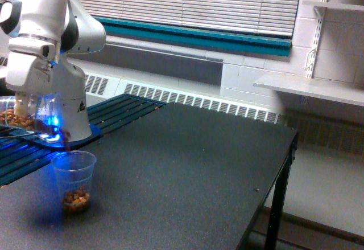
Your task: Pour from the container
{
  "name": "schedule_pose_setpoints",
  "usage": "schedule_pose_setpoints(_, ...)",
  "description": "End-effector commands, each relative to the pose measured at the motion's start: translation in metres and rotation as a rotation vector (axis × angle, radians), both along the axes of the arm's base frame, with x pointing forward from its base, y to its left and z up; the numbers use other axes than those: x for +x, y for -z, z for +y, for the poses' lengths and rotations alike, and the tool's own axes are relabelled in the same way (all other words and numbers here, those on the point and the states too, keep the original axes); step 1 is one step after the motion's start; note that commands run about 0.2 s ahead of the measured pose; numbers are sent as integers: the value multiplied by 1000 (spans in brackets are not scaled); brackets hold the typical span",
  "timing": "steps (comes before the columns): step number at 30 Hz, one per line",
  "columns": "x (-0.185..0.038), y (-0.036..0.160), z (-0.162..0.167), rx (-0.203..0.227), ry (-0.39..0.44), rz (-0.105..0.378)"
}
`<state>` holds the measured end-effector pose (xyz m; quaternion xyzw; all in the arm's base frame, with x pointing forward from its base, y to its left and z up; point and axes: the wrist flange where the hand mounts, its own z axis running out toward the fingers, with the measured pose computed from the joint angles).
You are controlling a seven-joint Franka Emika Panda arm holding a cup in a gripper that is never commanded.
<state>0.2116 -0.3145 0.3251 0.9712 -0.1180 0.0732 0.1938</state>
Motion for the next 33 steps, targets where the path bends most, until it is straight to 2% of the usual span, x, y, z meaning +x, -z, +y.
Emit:
schedule_pose_setpoints(1,0,-1,-2,-15,-13,-3)
schedule_pose_setpoints(10,16,-6,2,-28,-10,-13)
schedule_pose_setpoints(13,9,-1,-2,-23,-14,-8)
schedule_pose_setpoints(28,32,-11,3,-40,-28,2)
schedule_pose_setpoints(33,30,-10,1,-42,-42,14)
